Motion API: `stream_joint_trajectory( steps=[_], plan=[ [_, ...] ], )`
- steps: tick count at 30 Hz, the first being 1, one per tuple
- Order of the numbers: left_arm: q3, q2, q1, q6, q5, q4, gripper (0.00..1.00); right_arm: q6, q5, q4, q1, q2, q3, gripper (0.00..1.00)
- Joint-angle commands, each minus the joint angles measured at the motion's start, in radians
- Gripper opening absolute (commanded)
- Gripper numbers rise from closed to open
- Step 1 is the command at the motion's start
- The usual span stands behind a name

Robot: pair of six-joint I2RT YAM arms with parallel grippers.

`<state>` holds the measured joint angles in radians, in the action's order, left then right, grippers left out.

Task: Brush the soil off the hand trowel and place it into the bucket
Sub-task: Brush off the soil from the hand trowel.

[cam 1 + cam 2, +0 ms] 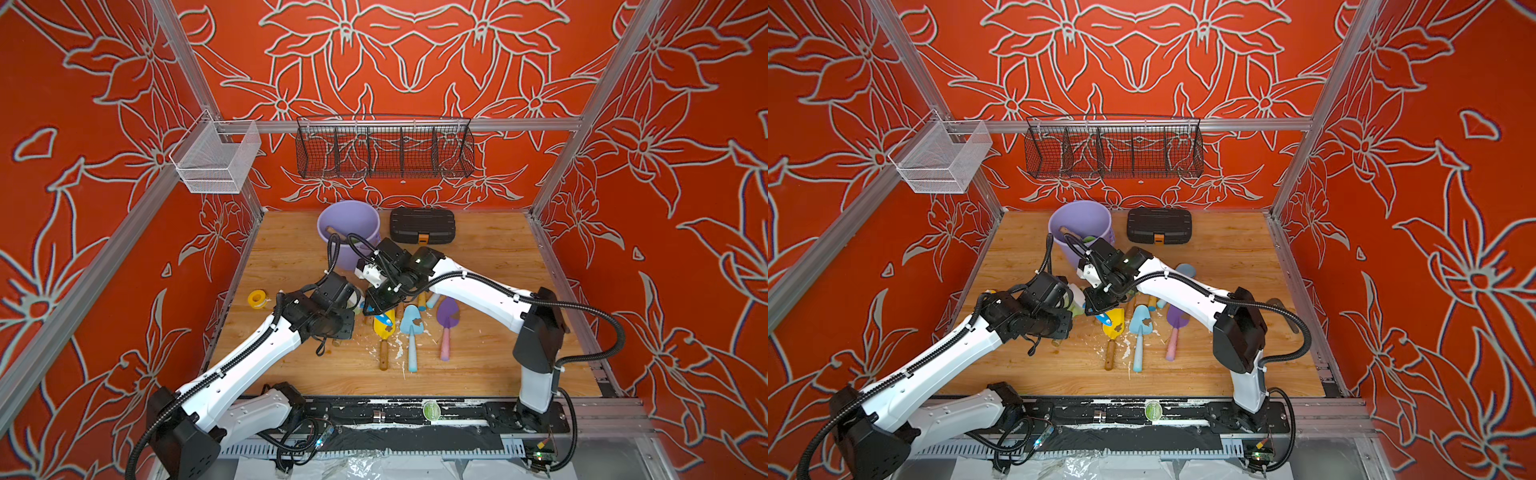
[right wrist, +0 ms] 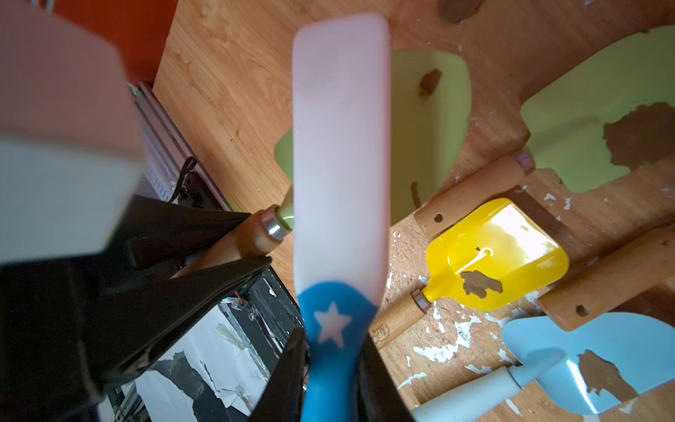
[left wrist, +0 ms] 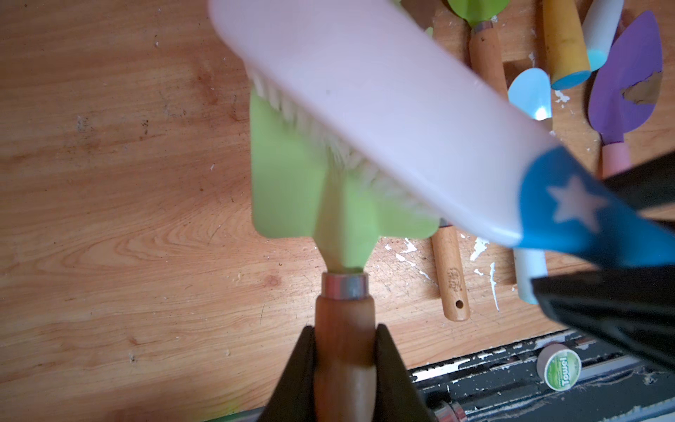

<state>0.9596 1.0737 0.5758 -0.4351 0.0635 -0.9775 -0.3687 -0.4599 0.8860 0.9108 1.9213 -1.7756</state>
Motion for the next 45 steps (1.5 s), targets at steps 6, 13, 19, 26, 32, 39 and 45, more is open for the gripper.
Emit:
stream_joint_trajectory(
  steps=[6,13,19,26,32,39,45],
  plan=[
    [-0.017,-0.030,-0.005,-0.014,0.035,0.007,0.00,0.089,0.111,0.170,-0.089,0.127,-0.166,0.00],
    [-0.020,-0.024,-0.005,-0.014,0.036,0.011,0.00,0.125,0.098,0.218,-0.118,0.133,-0.268,0.00],
    [-0.024,-0.027,-0.005,-0.014,0.037,0.016,0.00,0.132,-0.014,0.205,-0.081,0.106,-0.297,0.00],
    [-0.028,-0.032,-0.005,-0.013,0.034,0.024,0.00,0.118,-0.130,0.169,-0.016,0.161,-0.316,0.00],
    [-0.029,-0.035,-0.006,-0.014,0.035,0.027,0.00,0.111,-0.099,0.133,-0.015,0.206,-0.295,0.00],
    [-0.037,-0.044,-0.005,-0.016,0.038,0.028,0.00,0.123,0.045,0.171,-0.084,0.266,-0.350,0.00],
    [-0.044,-0.025,-0.007,-0.025,0.044,0.038,0.00,0.101,0.028,0.126,-0.117,0.269,-0.388,0.00]
  ],
)
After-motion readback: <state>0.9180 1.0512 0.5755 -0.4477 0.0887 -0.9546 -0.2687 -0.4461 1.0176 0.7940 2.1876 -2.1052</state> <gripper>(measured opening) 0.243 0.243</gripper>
